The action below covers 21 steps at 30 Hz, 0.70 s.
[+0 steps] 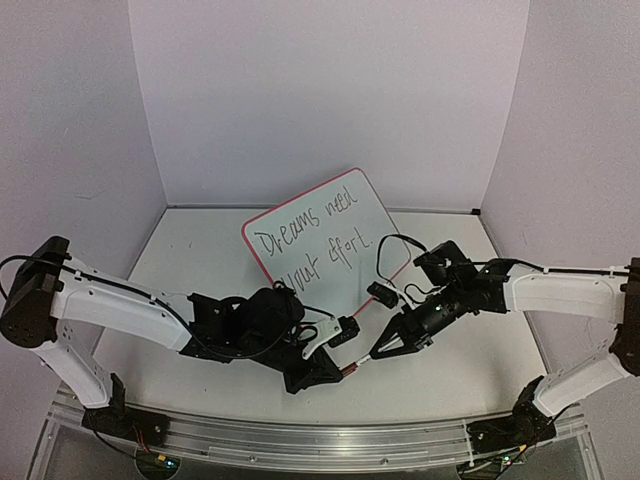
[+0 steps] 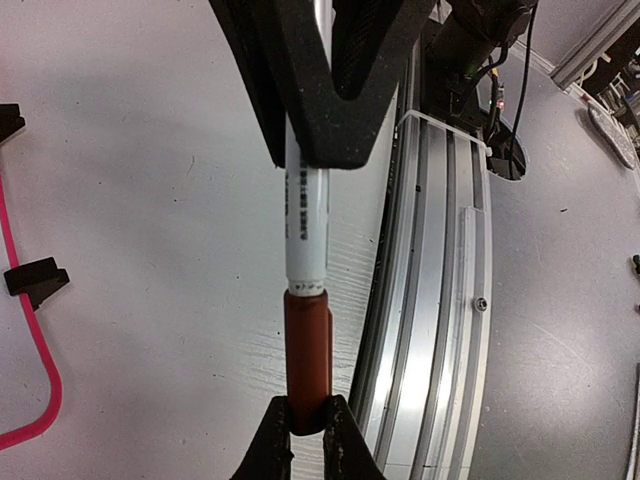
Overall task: Write a sentence on the whiteboard
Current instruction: Insert the whiteboard marker without the cap into the pen cap.
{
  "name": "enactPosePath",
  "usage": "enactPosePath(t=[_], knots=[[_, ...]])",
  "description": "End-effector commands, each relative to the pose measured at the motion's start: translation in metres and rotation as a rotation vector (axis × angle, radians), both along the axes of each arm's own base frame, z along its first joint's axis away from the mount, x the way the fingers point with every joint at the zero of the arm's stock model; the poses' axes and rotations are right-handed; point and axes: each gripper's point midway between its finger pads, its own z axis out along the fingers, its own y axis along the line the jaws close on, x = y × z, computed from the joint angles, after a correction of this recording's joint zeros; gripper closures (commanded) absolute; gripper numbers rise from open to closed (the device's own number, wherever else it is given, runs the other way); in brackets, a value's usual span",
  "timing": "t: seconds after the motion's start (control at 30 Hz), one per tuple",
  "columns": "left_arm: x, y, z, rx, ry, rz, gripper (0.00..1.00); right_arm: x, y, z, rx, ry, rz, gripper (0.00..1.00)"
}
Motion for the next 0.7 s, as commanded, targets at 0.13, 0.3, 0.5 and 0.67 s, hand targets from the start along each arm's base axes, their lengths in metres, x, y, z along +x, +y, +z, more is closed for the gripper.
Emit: enactPosePath(t=[0.13, 0.3, 0.5, 0.67], knots=[[0.015, -0.025, 0.037, -0.103, -0.064, 0.01, 1.0, 0.0, 0.015, -0.003, 0.016, -0.023, 0.03, 1.0], [0.018, -0.031, 0.048, -0.147, -0.078, 0.014, 1.0, -0.003, 0.021, -0.006, 0.022, -0.015, 0.046, 1.0], [0.027, -0.044, 0.074, -0.225, -0.138, 0.008, 1.0, -0.007, 0.025, -0.015, 0.014, 0.009, 0.066, 1.0], [0.035, -0.056, 0.098, -0.294, -0.176, -0.006, 1.0, -0.009, 0.029, -0.018, 0.018, 0.02, 0.078, 1.0]])
